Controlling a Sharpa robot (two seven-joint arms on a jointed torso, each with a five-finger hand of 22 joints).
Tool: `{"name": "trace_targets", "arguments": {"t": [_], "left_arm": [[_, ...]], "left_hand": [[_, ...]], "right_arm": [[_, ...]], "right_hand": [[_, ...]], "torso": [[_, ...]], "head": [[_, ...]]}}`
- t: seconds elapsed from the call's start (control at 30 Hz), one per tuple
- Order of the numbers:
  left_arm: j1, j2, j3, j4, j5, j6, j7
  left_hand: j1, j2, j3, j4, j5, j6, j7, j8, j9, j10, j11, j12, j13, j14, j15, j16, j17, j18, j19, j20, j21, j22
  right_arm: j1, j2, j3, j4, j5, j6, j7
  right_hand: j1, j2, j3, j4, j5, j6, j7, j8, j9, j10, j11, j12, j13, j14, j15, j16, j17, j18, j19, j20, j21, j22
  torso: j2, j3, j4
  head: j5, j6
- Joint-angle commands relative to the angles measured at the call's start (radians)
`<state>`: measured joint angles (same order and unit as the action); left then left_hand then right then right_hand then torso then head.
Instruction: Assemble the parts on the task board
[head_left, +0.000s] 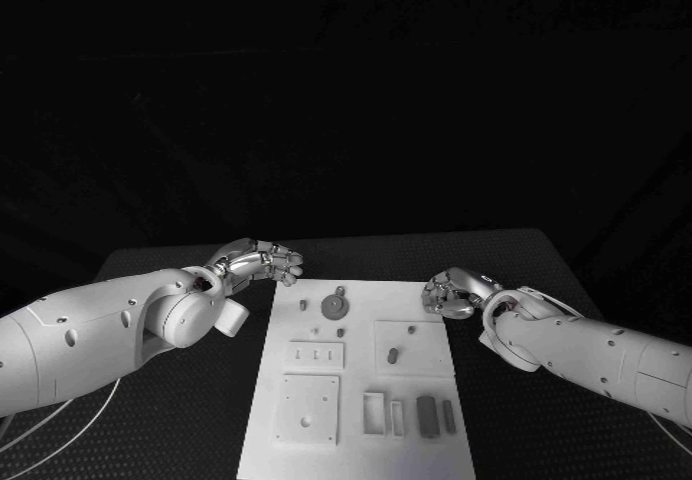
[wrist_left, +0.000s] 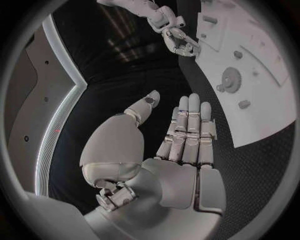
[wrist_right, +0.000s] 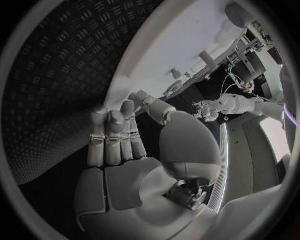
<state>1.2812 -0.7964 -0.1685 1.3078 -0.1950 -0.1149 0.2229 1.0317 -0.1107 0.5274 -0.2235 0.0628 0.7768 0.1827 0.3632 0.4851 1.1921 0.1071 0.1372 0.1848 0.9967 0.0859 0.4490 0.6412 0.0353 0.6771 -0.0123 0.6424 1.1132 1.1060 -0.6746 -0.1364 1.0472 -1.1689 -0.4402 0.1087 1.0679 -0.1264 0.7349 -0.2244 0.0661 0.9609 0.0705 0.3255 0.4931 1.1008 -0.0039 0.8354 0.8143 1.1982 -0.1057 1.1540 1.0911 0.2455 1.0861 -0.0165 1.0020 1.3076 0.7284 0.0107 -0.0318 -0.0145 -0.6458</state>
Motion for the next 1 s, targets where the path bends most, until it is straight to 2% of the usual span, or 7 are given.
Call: {"name": "trace_targets", "arguments": {"t": [0.03, 0.17, 0.33, 0.47, 0.57, 0.83, 1.0], "left_arm": [[0.001, 0.002, 0.001, 0.007, -0.032, 0.024, -0.011], [0.001, 0.006, 0.002, 0.011, -0.060, 0.018, -0.035], [0.002, 0.016, 0.002, 0.028, -0.083, 0.029, -0.106], [0.002, 0.031, 0.002, 0.043, -0.096, 0.029, -0.148], [0.002, 0.041, 0.002, 0.052, -0.110, 0.021, -0.166], [0.002, 0.072, 0.002, 0.062, -0.151, 0.005, -0.213], [0.002, 0.083, 0.002, 0.065, -0.167, -0.001, -0.227]], "left_hand": [[-0.015, 0.000, 0.001, 0.010, -0.005, 0.018, -0.003, 0.008, 0.003, 0.014, -0.003, 0.006, 0.003, 0.000, 0.001, -0.006, 0.002, 0.014, -0.009, 0.001, 0.005, -0.002], [-0.037, 0.015, -0.004, 0.024, -0.004, 0.057, -0.021, 0.019, 0.007, 0.028, -0.010, 0.011, 0.008, 0.003, 0.000, -0.006, 0.005, 0.015, -0.010, 0.000, 0.008, -0.006], [-0.069, 0.014, -0.016, 0.035, -0.007, 0.078, -0.028, 0.014, 0.001, 0.040, -0.015, 0.013, 0.012, 0.007, -0.002, -0.008, 0.008, 0.015, -0.010, -0.002, 0.012, -0.011], [-0.197, -0.007, -0.083, 0.091, -0.015, 0.066, -0.021, -0.001, -0.006, 0.037, -0.013, 0.008, 0.012, 0.002, 0.001, -0.012, 0.010, 0.014, -0.014, 0.000, 0.009, -0.018], [-0.273, 0.003, -0.148, 0.101, -0.014, 0.055, -0.019, -0.014, -0.012, 0.028, -0.012, 0.001, 0.010, -0.006, -0.001, -0.017, 0.012, 0.023, -0.024, -0.002, 0.002, -0.026], [-0.302, 0.007, -0.177, 0.101, -0.013, 0.054, -0.017, -0.021, -0.016, 0.025, -0.012, -0.004, 0.010, -0.009, -0.001, -0.020, 0.014, 0.029, -0.026, -0.002, 0.000, -0.032], [-0.299, 0.007, -0.185, 0.091, -0.013, 0.045, -0.013, -0.030, -0.020, 0.021, -0.010, -0.007, 0.010, -0.001, -0.004, -0.015, 0.019, 0.032, -0.022, -0.003, 0.003, -0.035]], "right_arm": [[0.021, -0.003, 0.004, 0.025, -0.052, -0.046, -0.034], [0.057, -0.011, 0.007, 0.066, -0.083, -0.060, -0.071], [0.095, -0.012, 0.008, 0.126, -0.130, -0.061, -0.126], [0.111, -0.008, 0.008, 0.169, -0.146, -0.053, -0.147], [0.117, 0.000, 0.009, 0.195, -0.156, -0.048, -0.156], [0.119, 0.035, 0.009, 0.246, -0.184, -0.016, -0.189], [0.119, 0.056, 0.009, 0.266, -0.186, 0.007, -0.197]], "right_hand": [[-0.013, -0.001, 0.006, 0.004, 0.012, 0.045, 0.034, 0.005, 0.004, 0.009, -0.001, 0.003, -0.002, 0.007, -0.004, 0.006, 0.000, 0.016, 0.007, -0.003, 0.005, 0.015], [-0.023, -0.005, 0.006, 0.011, 0.026, 0.053, 0.031, 0.009, 0.007, 0.018, -0.005, 0.002, -0.006, 0.014, -0.007, 0.007, -0.001, 0.016, 0.014, -0.007, 0.007, 0.014], [-0.045, -0.017, -0.004, 0.022, 0.020, 0.057, 0.028, 0.010, 0.009, 0.024, -0.007, 0.000, -0.009, 0.021, -0.010, 0.006, -0.002, 0.016, 0.021, -0.011, 0.009, 0.012], [-0.055, -0.029, -0.006, 0.029, 0.000, 0.059, 0.027, 0.009, 0.009, 0.028, -0.008, -0.001, -0.012, 0.023, -0.011, 0.005, -0.002, 0.016, 0.025, -0.014, 0.008, 0.011], [-0.056, -0.034, -0.007, 0.030, -0.003, 0.059, 0.027, 0.008, 0.010, 0.028, -0.008, -0.002, -0.012, 0.024, -0.011, 0.005, -0.002, 0.016, 0.025, -0.015, 0.008, 0.011], [-0.058, -0.045, -0.009, 0.030, -0.003, 0.059, 0.027, 0.007, 0.010, 0.030, -0.009, -0.002, -0.013, 0.026, -0.012, 0.005, -0.002, 0.016, 0.027, -0.017, 0.008, 0.010], [-0.066, -0.049, -0.023, 0.032, -0.004, 0.042, 0.030, -0.004, 0.007, 0.038, -0.006, 0.011, -0.003, 0.034, -0.010, 0.015, 0.003, 0.016, 0.033, -0.021, 0.015, 0.014]], "torso": [[0.000, -0.0005, -0.0005], [0.000, -0.0011, -0.0003], [-0.002, -0.0030, 0.0016], [-0.004, -0.0043, 0.0016], [-0.006, -0.0069, 0.0020], [-0.010, -0.0115, 0.0063], [-0.008, -0.0092, 0.0041]], "head": [[0.000, 0.004], [0.001, 0.008], [-0.002, 0.017], [0.000, 0.023], [0.005, 0.025], [0.018, 0.035], [0.023, 0.039]]}}
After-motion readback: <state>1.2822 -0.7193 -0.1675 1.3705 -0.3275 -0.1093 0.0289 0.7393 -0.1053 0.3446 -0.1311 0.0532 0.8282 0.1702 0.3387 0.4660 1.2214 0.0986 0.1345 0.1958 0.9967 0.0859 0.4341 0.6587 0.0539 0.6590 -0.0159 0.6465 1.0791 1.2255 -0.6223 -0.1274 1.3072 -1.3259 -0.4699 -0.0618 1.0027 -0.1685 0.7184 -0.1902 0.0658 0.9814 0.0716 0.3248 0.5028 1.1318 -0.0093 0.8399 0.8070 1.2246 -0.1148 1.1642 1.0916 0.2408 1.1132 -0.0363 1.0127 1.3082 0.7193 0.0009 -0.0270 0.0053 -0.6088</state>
